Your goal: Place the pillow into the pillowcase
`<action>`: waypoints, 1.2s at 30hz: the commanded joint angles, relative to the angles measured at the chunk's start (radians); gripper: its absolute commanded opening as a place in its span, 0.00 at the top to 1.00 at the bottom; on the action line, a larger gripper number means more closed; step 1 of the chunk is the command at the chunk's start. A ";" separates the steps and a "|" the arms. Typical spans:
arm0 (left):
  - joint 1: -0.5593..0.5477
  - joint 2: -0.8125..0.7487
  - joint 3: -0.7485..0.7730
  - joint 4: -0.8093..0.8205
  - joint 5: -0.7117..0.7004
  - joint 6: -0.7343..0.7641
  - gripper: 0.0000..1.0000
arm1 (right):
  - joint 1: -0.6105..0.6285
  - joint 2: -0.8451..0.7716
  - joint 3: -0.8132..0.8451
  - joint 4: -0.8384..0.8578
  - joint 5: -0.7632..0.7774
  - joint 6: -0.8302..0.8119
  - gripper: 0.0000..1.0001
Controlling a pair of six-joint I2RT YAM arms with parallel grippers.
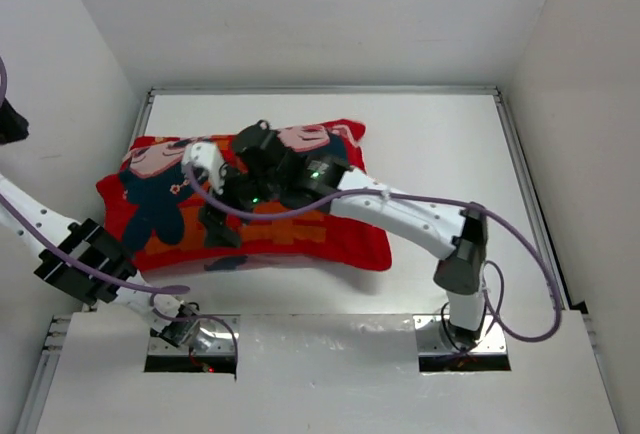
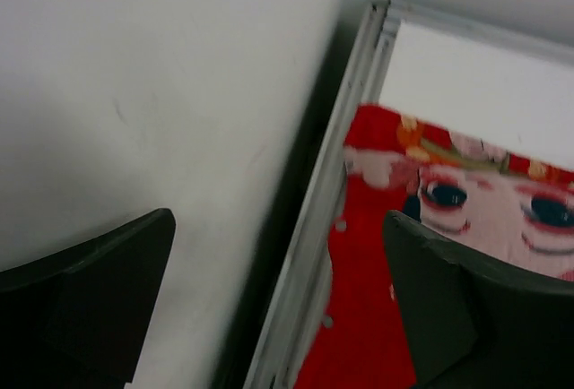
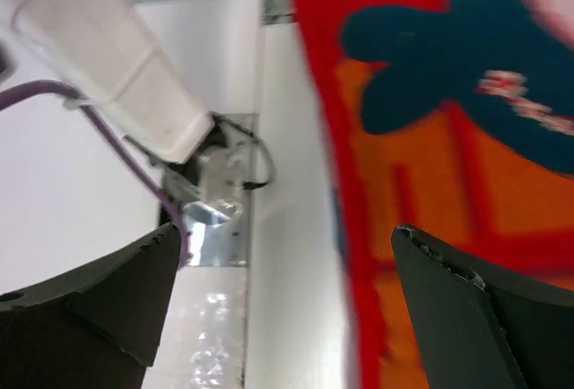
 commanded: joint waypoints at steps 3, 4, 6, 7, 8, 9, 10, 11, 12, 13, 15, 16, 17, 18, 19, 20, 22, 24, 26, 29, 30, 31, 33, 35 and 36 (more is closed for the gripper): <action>-0.030 0.033 -0.142 -0.347 0.005 0.247 0.00 | -0.204 -0.209 -0.086 0.124 0.170 0.160 0.06; -0.052 -0.008 -0.237 -0.329 -0.021 0.266 0.00 | -0.299 -0.220 -0.110 0.133 0.183 0.209 0.13; -0.101 -0.062 -0.339 -0.272 -0.079 0.297 0.00 | -0.391 -0.242 -0.193 0.130 0.226 0.315 0.29; -0.123 -0.108 -0.414 -0.229 -0.102 0.308 0.01 | -0.469 -0.263 -0.227 0.133 0.249 0.335 0.34; -0.164 -0.122 -0.439 -0.220 -0.137 0.324 0.01 | -0.503 -0.272 -0.289 0.127 0.265 0.346 0.33; -0.179 -0.145 -0.462 -0.197 -0.148 0.328 0.01 | -0.528 -0.288 -0.326 0.118 0.298 0.344 0.19; -0.190 -0.153 -0.500 -0.187 -0.156 0.329 0.01 | -0.574 -0.294 -0.359 0.117 0.318 0.346 0.12; -0.204 -0.158 -0.514 -0.177 -0.165 0.322 0.01 | -0.593 -0.299 -0.438 0.127 0.326 0.341 0.09; -0.209 -0.162 -0.531 -0.149 -0.168 0.320 0.01 | -0.606 -0.302 -0.472 0.143 0.323 0.332 0.07; -0.213 -0.159 -0.548 -0.141 -0.179 0.317 0.01 | -0.625 -0.297 -0.498 0.147 0.332 0.329 0.02; -0.221 -0.148 -0.551 -0.134 -0.182 0.312 0.01 | -0.659 -0.285 -0.583 0.195 0.279 0.343 0.01; -0.226 -0.145 -0.551 -0.132 -0.190 0.311 0.01 | -0.666 -0.267 -0.606 0.216 0.257 0.369 0.01; -0.239 -0.144 -0.552 -0.126 -0.204 0.308 0.01 | -0.672 -0.257 -0.653 0.239 0.239 0.380 0.01; -0.252 -0.144 -0.563 -0.118 -0.214 0.309 0.01 | -0.677 -0.248 -0.675 0.293 0.225 0.387 0.01; -0.264 -0.148 -0.574 -0.111 -0.245 0.309 0.00 | -0.677 -0.222 -0.693 0.322 0.207 0.402 0.01; -0.288 -0.151 -0.588 -0.083 -0.263 0.312 0.00 | -0.677 -0.202 -0.715 0.346 0.193 0.412 0.01; -0.311 -0.151 -0.632 -0.060 -0.308 0.308 0.00 | -0.677 -0.159 -0.715 0.403 0.120 0.455 0.01; -0.325 -0.150 -0.673 -0.017 -0.320 0.296 0.00 | -0.677 -0.093 -0.709 0.452 0.078 0.490 0.02; -0.331 -0.144 -0.713 0.042 -0.342 0.276 0.00 | -0.683 -0.056 -0.724 0.497 0.059 0.541 0.20; -0.359 -0.104 -0.740 0.082 -0.350 0.274 0.03 | -0.703 -0.068 -0.796 0.588 0.030 0.602 0.63; -0.367 -0.093 -0.744 0.086 -0.336 0.279 0.05 | -0.711 -0.079 -0.822 0.613 0.018 0.616 0.76; -0.393 -0.076 -0.750 0.098 -0.325 0.282 0.08 | -0.718 -0.093 -0.875 0.636 0.016 0.628 0.87; -0.429 -0.070 -0.784 0.119 -0.290 0.282 0.16 | -0.761 -0.159 -0.945 0.704 0.033 0.681 1.00; -0.504 -0.073 -0.830 0.155 -0.265 0.280 0.21 | -0.822 -0.240 -1.055 0.770 0.058 0.712 1.00; -0.558 -0.075 -0.841 0.162 -0.232 0.280 0.21 | -0.852 -0.268 -1.118 0.784 0.061 0.725 1.00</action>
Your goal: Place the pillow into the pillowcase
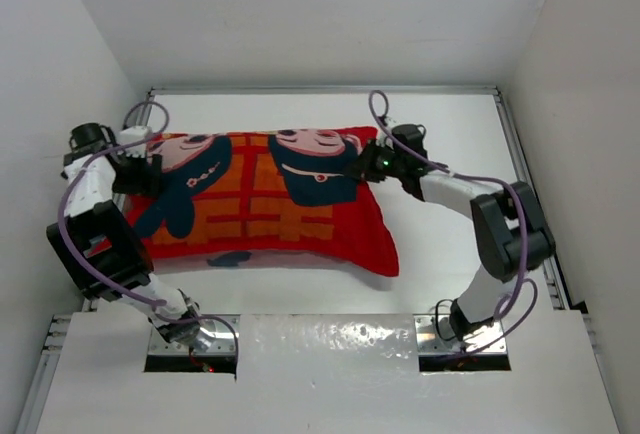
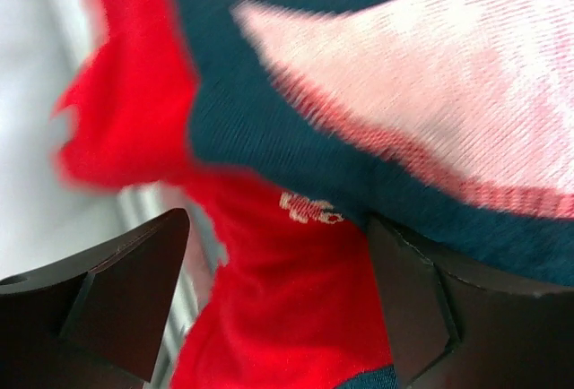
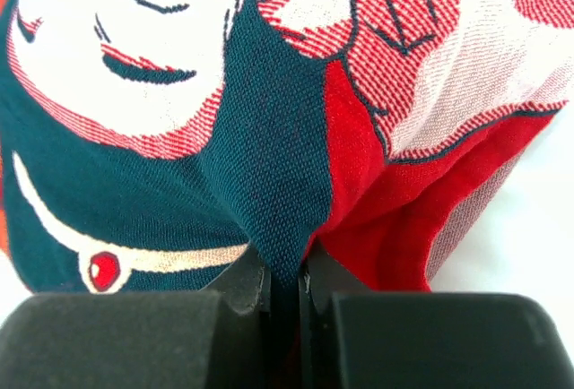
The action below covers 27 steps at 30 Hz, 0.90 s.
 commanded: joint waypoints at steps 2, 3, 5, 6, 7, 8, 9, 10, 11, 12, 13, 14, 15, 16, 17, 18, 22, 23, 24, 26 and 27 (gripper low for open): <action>-0.172 -0.011 -0.066 0.080 0.110 -0.004 0.21 | -0.184 -0.153 -0.173 0.055 0.052 0.074 1.00; -0.245 -0.018 -0.072 0.091 0.133 -0.014 0.21 | -0.223 -0.172 -0.204 0.053 0.042 0.069 1.00; -0.317 -0.026 -0.080 0.092 0.171 -0.021 0.21 | -0.333 -0.200 -0.217 0.026 0.006 0.039 1.00; -0.377 -0.034 -0.078 0.098 0.182 -0.033 0.20 | -0.364 -0.210 -0.191 0.004 -0.006 0.011 1.00; -0.400 -0.037 -0.074 0.108 0.188 -0.047 0.20 | -0.416 -0.211 -0.162 -0.086 -0.012 -0.026 1.00; -0.416 -0.035 -0.071 0.115 0.209 -0.062 0.20 | -0.425 -0.205 -0.125 -0.147 -0.012 -0.128 0.99; -0.431 -0.025 -0.056 0.127 0.219 -0.088 0.20 | -0.433 -0.186 -0.038 -0.271 -0.011 -0.187 0.87; -0.436 -0.015 -0.046 0.132 0.220 -0.100 0.20 | -0.433 -0.174 0.010 -0.328 -0.014 -0.240 0.74; -0.439 -0.003 -0.033 0.135 0.210 -0.111 0.20 | -0.433 -0.162 0.053 -0.388 -0.021 -0.329 0.59; -0.439 0.024 -0.017 0.126 0.199 -0.123 0.20 | -0.433 -0.146 0.125 -0.434 -0.032 -0.365 0.37; -0.439 0.037 0.018 0.121 0.190 -0.126 0.20 | -0.433 -0.145 0.156 -0.523 -0.022 -0.394 0.31; -0.439 0.046 0.036 0.114 0.164 -0.125 0.20 | -0.433 -0.149 0.180 -0.560 0.000 -0.425 0.25; -0.440 0.054 0.056 0.102 0.148 -0.123 0.19 | -0.433 -0.161 0.216 -0.588 0.061 -0.437 0.13; -0.439 0.054 0.098 0.100 0.127 -0.123 0.15 | -0.433 -0.201 0.230 -0.634 0.107 -0.443 0.01; -0.430 0.052 0.124 0.098 0.071 -0.140 0.13 | -0.433 -0.227 0.250 -0.649 0.168 -0.443 0.01; -0.422 0.046 0.153 0.097 0.041 -0.152 0.09 | -0.433 -0.252 0.260 -0.669 0.236 -0.439 0.01; -0.353 0.041 0.406 0.034 -0.037 -0.229 0.01 | -0.456 -0.376 0.334 -0.790 0.500 -0.436 0.01; -0.329 0.046 0.449 0.004 -0.094 -0.252 0.00 | -0.459 -0.393 0.355 -0.809 0.517 -0.442 0.01; -0.319 0.052 0.530 -0.018 -0.128 -0.257 0.00 | -0.461 -0.410 0.359 -0.823 0.538 -0.448 0.01; -0.305 0.074 0.627 -0.090 -0.224 -0.239 0.00 | -0.461 -0.462 0.336 -0.821 0.592 -0.465 0.01; -0.305 0.078 0.647 -0.108 -0.260 -0.231 0.00 | -0.461 -0.479 0.322 -0.812 0.597 -0.474 0.01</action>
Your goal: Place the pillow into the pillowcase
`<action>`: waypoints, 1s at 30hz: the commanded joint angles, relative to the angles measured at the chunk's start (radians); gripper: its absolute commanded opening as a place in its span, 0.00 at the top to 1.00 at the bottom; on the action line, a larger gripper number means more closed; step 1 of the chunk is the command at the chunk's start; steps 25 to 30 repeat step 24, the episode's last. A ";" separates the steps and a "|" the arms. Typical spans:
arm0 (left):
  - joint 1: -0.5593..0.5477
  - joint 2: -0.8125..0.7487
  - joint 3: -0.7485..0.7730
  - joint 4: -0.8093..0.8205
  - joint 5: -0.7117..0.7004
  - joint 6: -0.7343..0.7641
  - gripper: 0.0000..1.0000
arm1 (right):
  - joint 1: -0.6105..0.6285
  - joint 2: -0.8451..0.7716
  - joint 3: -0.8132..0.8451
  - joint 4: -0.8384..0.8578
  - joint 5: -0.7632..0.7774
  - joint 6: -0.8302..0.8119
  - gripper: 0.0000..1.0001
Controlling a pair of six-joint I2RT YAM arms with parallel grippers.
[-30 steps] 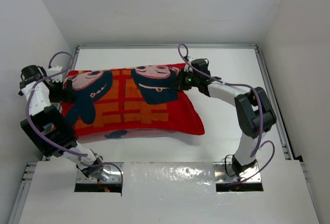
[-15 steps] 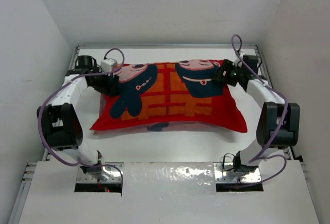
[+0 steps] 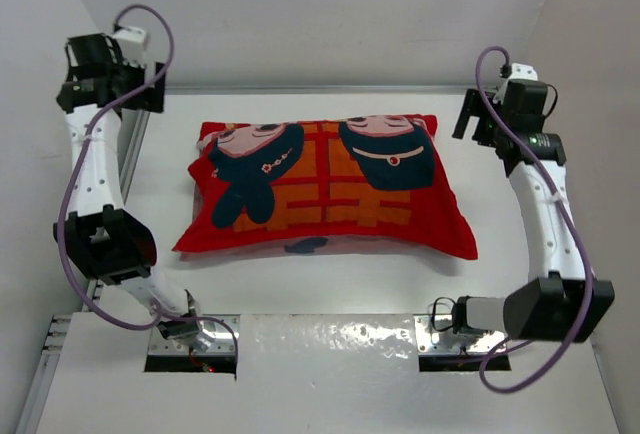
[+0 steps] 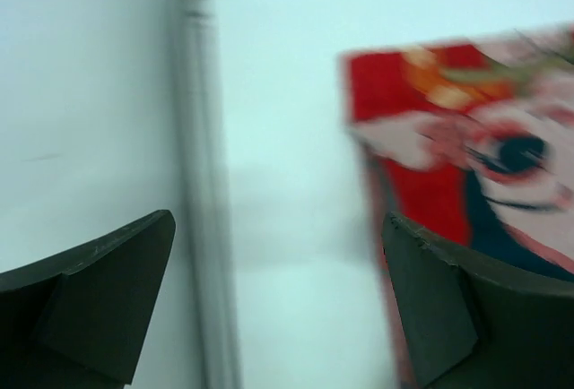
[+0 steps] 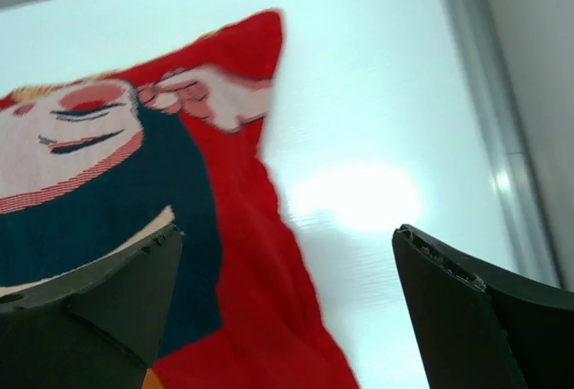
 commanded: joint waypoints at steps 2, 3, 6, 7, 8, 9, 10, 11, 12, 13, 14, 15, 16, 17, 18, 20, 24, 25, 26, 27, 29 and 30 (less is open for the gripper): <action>0.021 -0.011 0.102 -0.122 -0.234 -0.012 0.00 | -0.001 -0.100 -0.045 -0.044 0.147 -0.049 0.01; 0.022 -0.018 0.090 -0.125 -0.243 -0.014 0.00 | -0.001 -0.114 -0.059 -0.035 0.147 -0.051 0.01; 0.022 -0.061 0.010 -0.110 -0.218 -0.020 0.00 | -0.001 -0.156 -0.134 -0.001 0.147 -0.041 0.01; 0.022 -0.072 -0.012 -0.099 -0.210 -0.031 0.00 | -0.001 -0.163 -0.161 0.006 0.150 -0.031 0.01; 0.022 -0.092 -0.051 -0.078 -0.208 -0.038 0.00 | -0.001 -0.176 -0.174 0.020 0.158 -0.006 0.01; 0.022 -0.096 -0.064 -0.075 -0.208 -0.046 0.00 | -0.001 -0.180 -0.181 0.026 0.168 0.011 0.01; 0.022 -0.100 -0.070 -0.073 -0.207 -0.052 0.00 | -0.001 -0.185 -0.194 0.032 0.181 0.035 0.01; 0.022 -0.103 -0.075 -0.075 -0.204 -0.052 0.00 | -0.001 -0.194 -0.200 0.040 0.219 0.055 0.01; 0.022 -0.101 -0.076 -0.076 -0.202 -0.054 0.00 | -0.001 -0.199 -0.203 0.045 0.245 0.077 0.01; 0.022 -0.103 -0.078 -0.072 -0.201 -0.052 0.00 | -0.001 -0.203 -0.214 0.048 0.263 0.101 0.01; 0.022 -0.104 -0.082 -0.067 -0.202 -0.052 0.00 | -0.001 -0.208 -0.220 0.060 0.288 0.106 0.01; 0.022 -0.103 -0.084 -0.065 -0.205 -0.052 0.00 | -0.001 -0.220 -0.226 0.068 0.291 0.103 0.01; 0.022 -0.103 -0.084 -0.064 -0.208 -0.054 0.00 | -0.001 -0.225 -0.235 0.072 0.291 0.098 0.01; 0.022 -0.101 -0.084 -0.062 -0.208 -0.054 0.00 | -0.001 -0.231 -0.241 0.086 0.291 0.097 0.01; 0.022 -0.101 -0.084 -0.064 -0.205 -0.052 0.00 | -0.001 -0.246 -0.247 0.092 0.291 0.095 0.01; 0.022 -0.103 -0.088 -0.061 -0.198 -0.055 0.00 | -0.001 -0.260 -0.272 0.115 0.290 0.089 0.01; 0.020 -0.112 -0.105 -0.061 -0.185 -0.054 0.00 | -0.001 -0.304 -0.319 0.152 0.277 0.084 0.01; 0.020 -0.112 -0.105 -0.061 -0.185 -0.054 0.00 | -0.001 -0.304 -0.319 0.152 0.277 0.084 0.01; 0.020 -0.112 -0.105 -0.061 -0.185 -0.054 0.00 | -0.001 -0.304 -0.319 0.152 0.277 0.084 0.01; 0.020 -0.112 -0.105 -0.061 -0.185 -0.054 0.00 | -0.001 -0.304 -0.319 0.152 0.277 0.084 0.01; 0.020 -0.112 -0.105 -0.061 -0.185 -0.054 0.00 | -0.001 -0.304 -0.319 0.152 0.277 0.084 0.01; 0.020 -0.112 -0.105 -0.061 -0.185 -0.054 0.00 | -0.001 -0.304 -0.319 0.152 0.277 0.084 0.01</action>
